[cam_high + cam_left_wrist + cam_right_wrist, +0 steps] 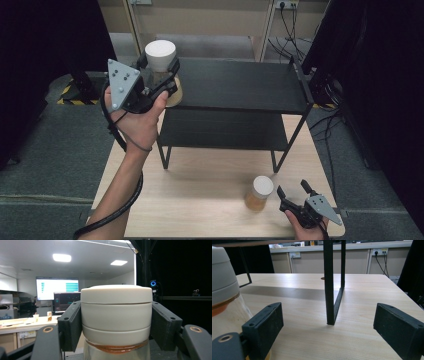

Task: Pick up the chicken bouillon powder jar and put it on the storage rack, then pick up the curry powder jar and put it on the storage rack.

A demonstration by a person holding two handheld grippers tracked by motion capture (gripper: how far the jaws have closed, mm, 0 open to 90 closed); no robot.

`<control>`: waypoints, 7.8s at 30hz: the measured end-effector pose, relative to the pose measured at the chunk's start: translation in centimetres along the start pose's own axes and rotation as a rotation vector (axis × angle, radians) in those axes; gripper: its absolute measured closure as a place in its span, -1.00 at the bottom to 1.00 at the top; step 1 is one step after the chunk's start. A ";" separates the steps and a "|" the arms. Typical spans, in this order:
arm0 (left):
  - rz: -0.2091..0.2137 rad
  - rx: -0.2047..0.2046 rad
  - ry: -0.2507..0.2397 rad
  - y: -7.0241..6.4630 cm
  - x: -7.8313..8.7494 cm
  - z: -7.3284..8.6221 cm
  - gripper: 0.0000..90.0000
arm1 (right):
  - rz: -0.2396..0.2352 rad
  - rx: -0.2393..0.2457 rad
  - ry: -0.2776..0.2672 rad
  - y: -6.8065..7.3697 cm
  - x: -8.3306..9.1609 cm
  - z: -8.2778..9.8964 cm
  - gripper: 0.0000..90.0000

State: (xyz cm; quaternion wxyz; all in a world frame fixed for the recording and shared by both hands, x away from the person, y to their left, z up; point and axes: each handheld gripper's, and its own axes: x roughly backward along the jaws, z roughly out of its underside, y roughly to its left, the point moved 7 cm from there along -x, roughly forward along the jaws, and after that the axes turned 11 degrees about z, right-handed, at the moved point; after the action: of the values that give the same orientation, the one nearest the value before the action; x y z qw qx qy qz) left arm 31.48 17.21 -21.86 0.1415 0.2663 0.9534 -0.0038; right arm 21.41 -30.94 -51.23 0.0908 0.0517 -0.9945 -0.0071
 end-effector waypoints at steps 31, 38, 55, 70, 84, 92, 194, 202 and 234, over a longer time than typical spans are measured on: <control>-0.035 0.026 0.046 1.3 -2.5 1.5 -0.38 | -0.005 0.008 -0.003 0.0 0.0 0.0 -0.79; -0.052 0.036 0.069 0.4 -1.5 0.8 -0.68 | -0.006 0.009 -0.003 0.0 0.0 0.0 -0.79; -0.024 0.026 0.019 -0.5 2.2 1.5 -0.68 | -0.005 0.011 -0.003 0.0 0.0 0.0 -0.79; -0.002 0.019 0.030 -1.0 4.8 3.4 -0.67 | -0.004 0.011 -0.004 0.1 0.0 0.0 -0.79; 0.025 0.027 0.054 -1.3 6.7 6.0 -0.68 | -0.004 0.014 -0.003 0.1 0.0 0.0 -0.79; 0.041 0.039 0.073 -1.6 7.8 7.7 -0.68 | -0.004 0.013 -0.004 0.1 0.0 0.0 -0.79; 0.109 0.148 0.338 -2.9 15.4 27.7 -0.71 | -0.005 0.040 -0.013 0.3 0.1 0.1 -0.80; 0.116 0.150 0.326 -2.8 15.6 27.7 -0.72 | -0.006 0.038 -0.014 0.2 0.1 0.1 -0.80; 0.118 0.160 0.321 -2.7 15.7 27.8 -0.76 | -0.169 0.081 -0.022 0.7 2.3 -0.8 -0.77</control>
State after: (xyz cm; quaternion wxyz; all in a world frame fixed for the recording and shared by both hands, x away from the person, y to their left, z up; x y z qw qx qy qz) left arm 24.70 20.49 -52.97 -0.0342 0.3291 0.9432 -0.0287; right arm 19.19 -30.46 -49.96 0.0769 0.1389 -0.9870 0.0247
